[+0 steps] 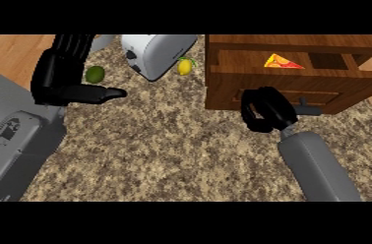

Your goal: Pick up the cup, place it into the drawer and close the drawer

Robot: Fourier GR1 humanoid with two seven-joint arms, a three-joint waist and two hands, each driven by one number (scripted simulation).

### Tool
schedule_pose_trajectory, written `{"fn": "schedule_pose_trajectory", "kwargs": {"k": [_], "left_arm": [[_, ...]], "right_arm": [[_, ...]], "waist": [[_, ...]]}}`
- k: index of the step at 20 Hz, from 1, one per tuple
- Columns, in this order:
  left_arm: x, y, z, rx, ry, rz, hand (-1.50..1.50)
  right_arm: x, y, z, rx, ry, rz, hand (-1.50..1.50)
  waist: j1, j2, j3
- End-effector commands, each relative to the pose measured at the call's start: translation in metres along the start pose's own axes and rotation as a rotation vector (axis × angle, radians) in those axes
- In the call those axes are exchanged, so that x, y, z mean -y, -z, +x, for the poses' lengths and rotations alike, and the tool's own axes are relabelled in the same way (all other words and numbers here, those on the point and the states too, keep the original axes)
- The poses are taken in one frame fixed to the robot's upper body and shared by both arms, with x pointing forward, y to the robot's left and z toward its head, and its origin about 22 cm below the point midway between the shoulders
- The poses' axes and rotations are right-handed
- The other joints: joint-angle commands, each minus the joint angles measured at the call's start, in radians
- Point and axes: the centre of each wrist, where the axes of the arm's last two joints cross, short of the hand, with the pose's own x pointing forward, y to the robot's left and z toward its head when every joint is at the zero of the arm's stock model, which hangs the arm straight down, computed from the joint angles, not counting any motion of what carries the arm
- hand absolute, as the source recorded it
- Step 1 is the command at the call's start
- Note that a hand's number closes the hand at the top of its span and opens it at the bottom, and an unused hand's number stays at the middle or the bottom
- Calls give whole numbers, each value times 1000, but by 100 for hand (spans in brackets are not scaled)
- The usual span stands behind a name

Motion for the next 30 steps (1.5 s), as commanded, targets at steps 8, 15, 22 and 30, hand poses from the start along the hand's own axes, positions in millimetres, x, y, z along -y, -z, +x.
{"fn": "schedule_pose_trajectory", "kwargs": {"k": [8, 15, 22, 30], "left_arm": [[-33, -30, -8, 6, -2, 3, -150], [-21, -15, 7, 5, -26, -48, -150], [-18, -26, -12, -11, -55, -87, -150], [-17, -32, -24, -17, -71, -93, -150]], "right_arm": [[1, 56, -32, -42, 46, 50, 150], [28, 47, -69, -125, 76, 68, 150], [57, 63, -63, -141, 126, 20, 150], [90, 58, -77, -102, 200, -64, 150]], "waist": [[16, 13, 1], [51, 31, 4], [69, 38, 3], [82, 47, 3]]}}
